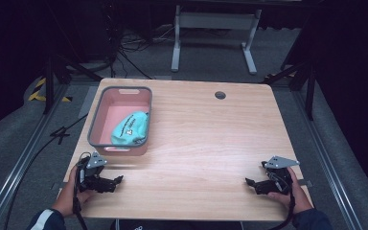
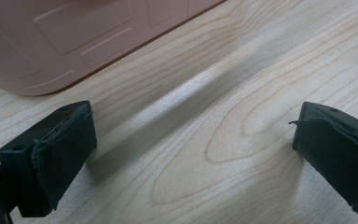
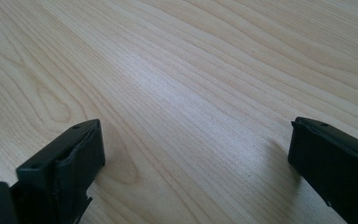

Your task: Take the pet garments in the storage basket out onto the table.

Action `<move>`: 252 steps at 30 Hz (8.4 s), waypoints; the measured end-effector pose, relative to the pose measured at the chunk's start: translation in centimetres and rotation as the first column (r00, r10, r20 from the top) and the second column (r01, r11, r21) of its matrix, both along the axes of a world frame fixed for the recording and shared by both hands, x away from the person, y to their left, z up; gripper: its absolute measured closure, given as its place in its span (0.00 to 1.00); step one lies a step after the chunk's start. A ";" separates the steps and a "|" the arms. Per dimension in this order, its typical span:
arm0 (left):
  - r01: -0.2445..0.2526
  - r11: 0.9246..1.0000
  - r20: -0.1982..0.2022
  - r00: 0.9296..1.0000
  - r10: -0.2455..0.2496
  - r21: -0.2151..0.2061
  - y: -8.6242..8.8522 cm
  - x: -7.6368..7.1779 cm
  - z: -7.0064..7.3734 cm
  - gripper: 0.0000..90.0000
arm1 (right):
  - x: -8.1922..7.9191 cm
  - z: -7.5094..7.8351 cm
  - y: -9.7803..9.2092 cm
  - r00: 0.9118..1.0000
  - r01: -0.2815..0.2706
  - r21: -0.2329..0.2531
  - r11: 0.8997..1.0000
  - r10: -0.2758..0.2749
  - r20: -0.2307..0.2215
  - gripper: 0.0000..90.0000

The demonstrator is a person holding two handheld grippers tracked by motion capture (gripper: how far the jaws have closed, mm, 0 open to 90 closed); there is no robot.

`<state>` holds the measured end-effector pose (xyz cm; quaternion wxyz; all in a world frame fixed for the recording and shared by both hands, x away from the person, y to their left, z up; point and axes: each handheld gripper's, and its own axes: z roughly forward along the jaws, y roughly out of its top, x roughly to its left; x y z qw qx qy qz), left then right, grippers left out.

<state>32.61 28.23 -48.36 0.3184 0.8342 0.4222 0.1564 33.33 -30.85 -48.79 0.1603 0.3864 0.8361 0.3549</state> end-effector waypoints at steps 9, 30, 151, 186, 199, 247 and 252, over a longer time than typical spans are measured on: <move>0.019 1.000 -0.002 1.000 -0.019 0.001 0.1 -0.1 0.0 0.00 | 0.1 0.0 0.1 1.000 -0.002 0.000 1.000 0.002 -0.001 0.04; 0.106 0.994 0.011 0.994 -0.106 0.040 1.3 -1.5 3.2 0.24 | 0.2 0.0 0.1 1.000 -0.005 0.001 1.000 0.005 -0.003 0.04; 0.119 0.972 -0.113 0.989 -0.097 0.205 -4.0 15.5 10.9 0.84 | 0.2 0.0 0.1 1.000 -0.005 0.001 1.000 0.005 -0.003 0.04; 0.119 0.993 0.266 0.957 -0.117 0.008 -3.4 8.7 18.2 0.85 | 0.2 0.0 0.1 1.000 -0.005 0.002 1.000 0.005 -0.003 0.04; 0.236 0.972 0.298 0.927 -0.226 0.004 -7.4 6.8 19.8 0.85 | 0.2 0.0 0.1 1.000 -0.005 0.001 1.000 0.005 -0.003 0.04; 0.452 0.887 0.082 0.884 -0.460 0.096 -22.6 10.2 11.6 0.85 | 0.2 0.0 0.1 1.000 -0.005 0.001 1.000 0.005 -0.003 0.04; 0.441 0.893 0.054 0.893 -0.447 0.089 -23.1 10.6 10.4 0.85 | 0.2 0.0 0.1 1.000 -0.005 0.001 1.000 0.005 -0.003 0.04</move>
